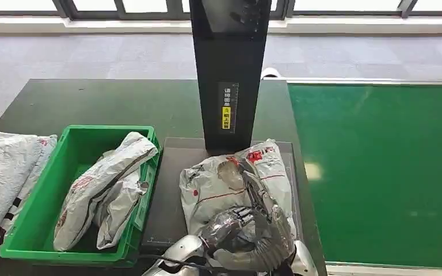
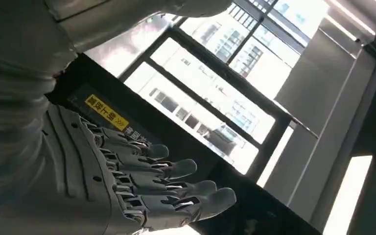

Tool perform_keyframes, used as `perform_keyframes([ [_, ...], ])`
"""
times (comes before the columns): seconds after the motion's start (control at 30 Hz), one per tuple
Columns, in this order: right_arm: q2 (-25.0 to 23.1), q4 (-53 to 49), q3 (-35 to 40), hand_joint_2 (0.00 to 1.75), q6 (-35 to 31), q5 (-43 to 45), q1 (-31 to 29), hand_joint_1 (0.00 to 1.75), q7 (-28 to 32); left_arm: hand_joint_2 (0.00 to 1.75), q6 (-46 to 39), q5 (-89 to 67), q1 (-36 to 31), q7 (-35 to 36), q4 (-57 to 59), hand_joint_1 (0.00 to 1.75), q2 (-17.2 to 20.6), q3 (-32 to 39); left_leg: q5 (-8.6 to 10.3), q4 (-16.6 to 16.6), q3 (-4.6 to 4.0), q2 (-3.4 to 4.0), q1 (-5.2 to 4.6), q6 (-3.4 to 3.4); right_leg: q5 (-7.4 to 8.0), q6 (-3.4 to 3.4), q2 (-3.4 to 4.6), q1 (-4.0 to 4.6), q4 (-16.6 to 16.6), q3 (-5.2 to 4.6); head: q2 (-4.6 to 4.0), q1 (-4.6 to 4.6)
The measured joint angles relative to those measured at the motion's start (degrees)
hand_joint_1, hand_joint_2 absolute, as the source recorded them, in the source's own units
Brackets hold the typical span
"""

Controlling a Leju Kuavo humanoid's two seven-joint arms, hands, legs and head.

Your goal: Moved the parcel from conveyor to table for the left to box.

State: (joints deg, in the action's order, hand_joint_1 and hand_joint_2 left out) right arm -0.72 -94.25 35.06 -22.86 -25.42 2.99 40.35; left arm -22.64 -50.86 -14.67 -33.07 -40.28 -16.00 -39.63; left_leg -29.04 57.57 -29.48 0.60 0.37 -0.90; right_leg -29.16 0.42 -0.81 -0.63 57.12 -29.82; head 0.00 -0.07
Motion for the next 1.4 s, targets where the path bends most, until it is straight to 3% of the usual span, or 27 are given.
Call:
perform_keyframes([
  [0.73, -4.7, -6.2, -7.4, 1.75, 6.7, -6.4, 4.3, 0.0, 0.0, 1.75, -0.5, -0.4, 0.3, 0.1, -0.4, 1.75, 0.0, 1.1, 0.0, 0.0, -0.25, 0.04, 0.0, -0.01, 0.0, -0.01, 0.06, 0.05, 0.0, -0.3, 0.0, 0.0],
  [0.93, -6.2, -8.4, -9.9, 1.75, 7.1, -8.1, 6.0, 0.0, 0.0, 1.75, -11.0, -7.2, 1.3, 3.2, -3.1, 1.75, 0.1, 3.6, 0.0, 0.0, -0.37, 0.02, 0.0, -0.01, 0.0, -0.01, 0.06, 0.05, 0.1, -0.35, 0.0, 0.0],
  [1.1, -6.6, -8.9, -10.7, 1.75, 6.9, -7.8, 6.5, 0.0, 0.0, 1.75, -16.7, -14.7, 5.5, 5.6, -19.8, 1.75, 0.9, 8.3, 0.01, 0.0, -0.49, 0.03, 0.0, -0.02, 0.0, -0.01, 0.06, 0.05, 0.1, -0.47, 0.0, 0.0],
  [1.27, -6.6, -8.7, -10.8, 1.75, 4.5, -5.5, 6.2, 0.0, -0.1, 1.75, -17.4, -13.4, 13.9, -5.4, -42.9, 1.75, 0.9, 17.7, 0.0, 0.0, -0.62, 0.14, 0.0, -0.03, -0.01, -0.02, 0.17, 0.08, 0.1, -0.69, 0.0, 0.0],
  [1.4, -6.6, -8.3, -10.8, 1.75, 3.8, -5.1, 5.7, 0.0, -0.1, 1.75, -17.5, -12.2, 18.5, -6.8, -55.0, 1.75, 0.7, 22.4, 0.0, 0.0, -0.67, 0.02, 0.01, -0.03, -0.06, -0.07, 0.03, 0.09, 0.1, -0.65, 0.0, 0.0],
])
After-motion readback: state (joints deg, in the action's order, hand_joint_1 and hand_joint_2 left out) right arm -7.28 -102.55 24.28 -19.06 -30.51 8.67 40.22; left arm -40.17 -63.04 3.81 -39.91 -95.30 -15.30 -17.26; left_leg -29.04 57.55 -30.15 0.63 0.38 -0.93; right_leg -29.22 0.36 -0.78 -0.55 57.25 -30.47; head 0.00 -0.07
